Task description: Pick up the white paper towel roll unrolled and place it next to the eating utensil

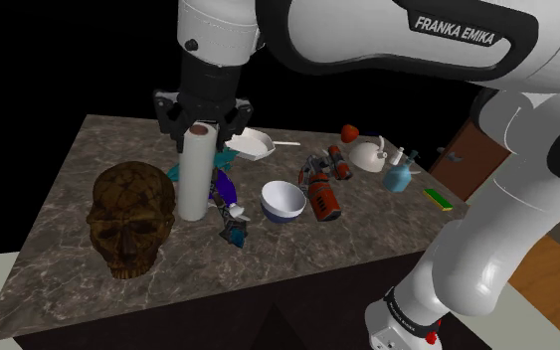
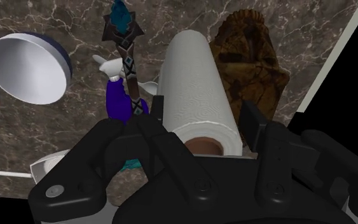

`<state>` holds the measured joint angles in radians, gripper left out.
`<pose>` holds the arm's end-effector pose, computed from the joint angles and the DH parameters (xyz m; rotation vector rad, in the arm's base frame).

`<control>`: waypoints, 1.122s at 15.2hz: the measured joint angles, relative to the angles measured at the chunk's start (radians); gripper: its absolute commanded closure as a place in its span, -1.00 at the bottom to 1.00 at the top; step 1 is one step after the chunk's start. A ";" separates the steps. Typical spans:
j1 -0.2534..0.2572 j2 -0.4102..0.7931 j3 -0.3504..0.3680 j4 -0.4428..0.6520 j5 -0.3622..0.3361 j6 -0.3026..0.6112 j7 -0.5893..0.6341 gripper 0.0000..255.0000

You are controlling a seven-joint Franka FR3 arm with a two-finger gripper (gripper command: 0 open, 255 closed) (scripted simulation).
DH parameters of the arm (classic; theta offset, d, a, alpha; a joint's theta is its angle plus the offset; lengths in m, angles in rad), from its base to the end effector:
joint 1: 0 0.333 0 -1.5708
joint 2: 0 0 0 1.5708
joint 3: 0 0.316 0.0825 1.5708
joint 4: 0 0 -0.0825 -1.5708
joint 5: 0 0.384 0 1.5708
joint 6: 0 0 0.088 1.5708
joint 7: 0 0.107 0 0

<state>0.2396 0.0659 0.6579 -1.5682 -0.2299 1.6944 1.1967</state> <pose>0.3892 0.4343 0.6088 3.0649 -0.4347 0.3114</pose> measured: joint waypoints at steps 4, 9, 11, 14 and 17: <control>-0.005 -0.011 -0.003 -0.063 0.005 0.055 0.005 1.00; -0.009 -0.018 -0.005 -0.137 0.007 0.122 0.013 1.00; -0.009 -0.014 -0.006 -0.162 0.003 0.150 0.020 1.00; -0.010 -0.018 -0.007 -0.206 0.003 0.190 0.026 1.00; -0.011 -0.015 -0.007 -0.244 -0.002 0.230 0.036 1.00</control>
<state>0.2289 0.0507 0.6505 -1.8125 -0.2317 1.9245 1.2323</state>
